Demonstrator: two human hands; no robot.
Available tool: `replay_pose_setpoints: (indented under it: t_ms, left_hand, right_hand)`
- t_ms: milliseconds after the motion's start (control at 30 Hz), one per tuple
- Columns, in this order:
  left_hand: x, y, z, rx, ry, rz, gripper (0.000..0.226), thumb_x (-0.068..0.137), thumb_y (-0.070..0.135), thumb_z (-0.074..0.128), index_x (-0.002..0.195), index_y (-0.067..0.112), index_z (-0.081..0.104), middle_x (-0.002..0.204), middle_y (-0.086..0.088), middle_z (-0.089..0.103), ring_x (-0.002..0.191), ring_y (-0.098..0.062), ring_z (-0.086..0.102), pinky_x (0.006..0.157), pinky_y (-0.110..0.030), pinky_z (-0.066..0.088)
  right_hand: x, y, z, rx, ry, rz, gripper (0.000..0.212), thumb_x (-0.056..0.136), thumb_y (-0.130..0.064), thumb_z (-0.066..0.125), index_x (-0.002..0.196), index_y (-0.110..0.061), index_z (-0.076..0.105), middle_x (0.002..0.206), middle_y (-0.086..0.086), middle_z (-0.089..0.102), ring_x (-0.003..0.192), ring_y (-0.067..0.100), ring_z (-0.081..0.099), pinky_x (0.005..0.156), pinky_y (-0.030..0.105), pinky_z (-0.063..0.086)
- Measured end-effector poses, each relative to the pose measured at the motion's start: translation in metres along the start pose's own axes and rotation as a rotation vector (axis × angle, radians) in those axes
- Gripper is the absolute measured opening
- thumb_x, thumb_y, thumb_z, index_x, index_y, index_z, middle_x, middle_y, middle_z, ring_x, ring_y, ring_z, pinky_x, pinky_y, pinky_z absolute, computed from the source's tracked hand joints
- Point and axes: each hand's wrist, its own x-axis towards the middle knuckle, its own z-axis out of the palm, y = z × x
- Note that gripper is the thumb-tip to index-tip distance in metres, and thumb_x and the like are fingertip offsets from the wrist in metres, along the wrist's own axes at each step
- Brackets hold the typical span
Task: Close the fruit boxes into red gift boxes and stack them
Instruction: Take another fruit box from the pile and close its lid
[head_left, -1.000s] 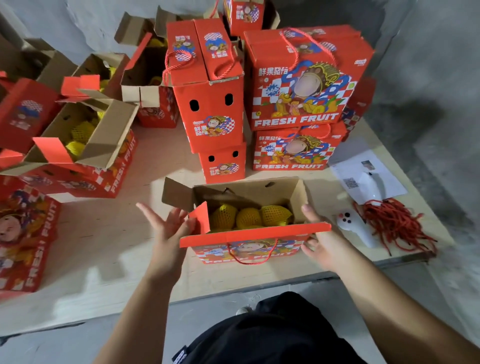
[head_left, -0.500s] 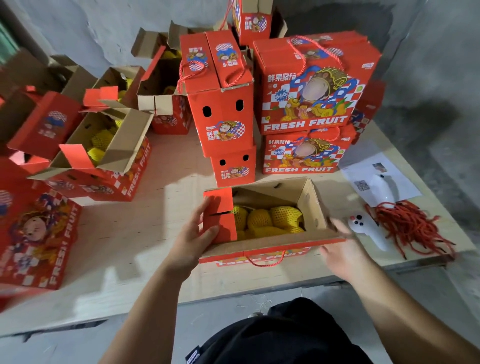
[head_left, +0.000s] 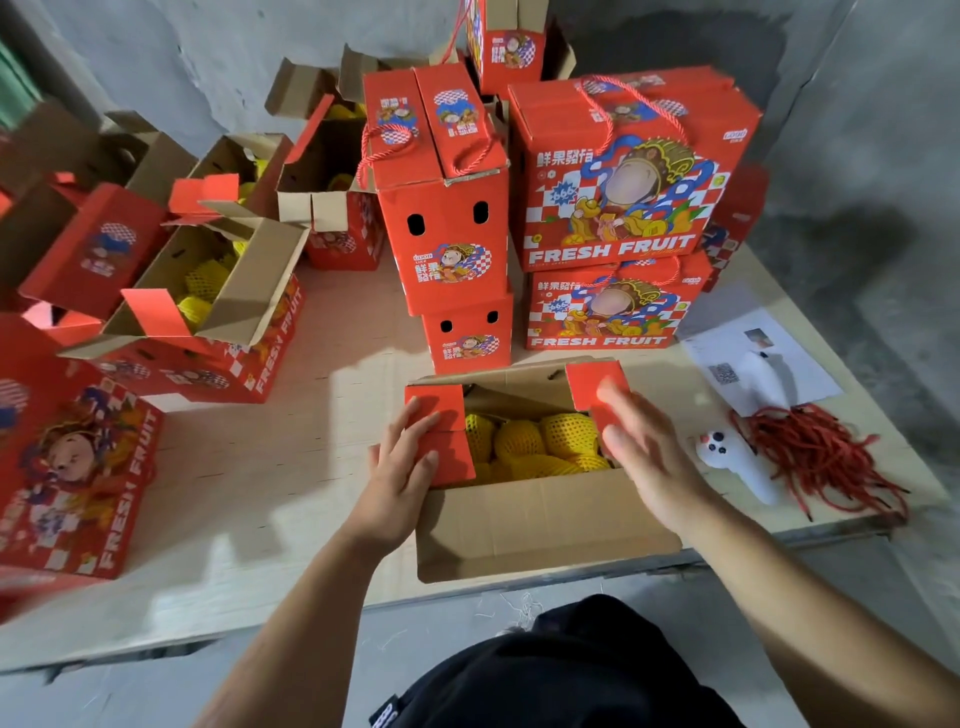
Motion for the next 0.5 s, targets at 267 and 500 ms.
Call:
replay_pose_setpoints:
  t_ms: [267,500]
  left_hand:
    - [0.002,0.002,-0.001,0.009,-0.03,0.021,0.049,0.107,0.047,0.031,0.153,0.037,0.043,0.166,0.022,0.018,0.155,0.0,0.01,0.111,-0.008,-0.001]
    - [0.009,0.022,-0.004,-0.138,-0.063,-0.122,0.048,0.098,0.044,0.034,0.143,0.051,0.05,0.161,0.021,0.02,0.145,-0.001,0.015,0.125,-0.041,0.006]
  right_hand:
    - [-0.013,0.032,-0.039,-0.387,-0.311,-0.204,0.054,0.106,-0.005,0.044,0.156,-0.024,0.042,0.172,-0.017,0.009,0.159,0.006,0.006,0.129,0.033,0.012]
    - [-0.014,0.043,-0.06,-0.668,-0.363,-0.29,0.101,0.082,0.007,0.072,0.16,-0.039,0.029,0.172,-0.013,-0.009,0.159,0.008,-0.004,0.124,0.032,0.022]
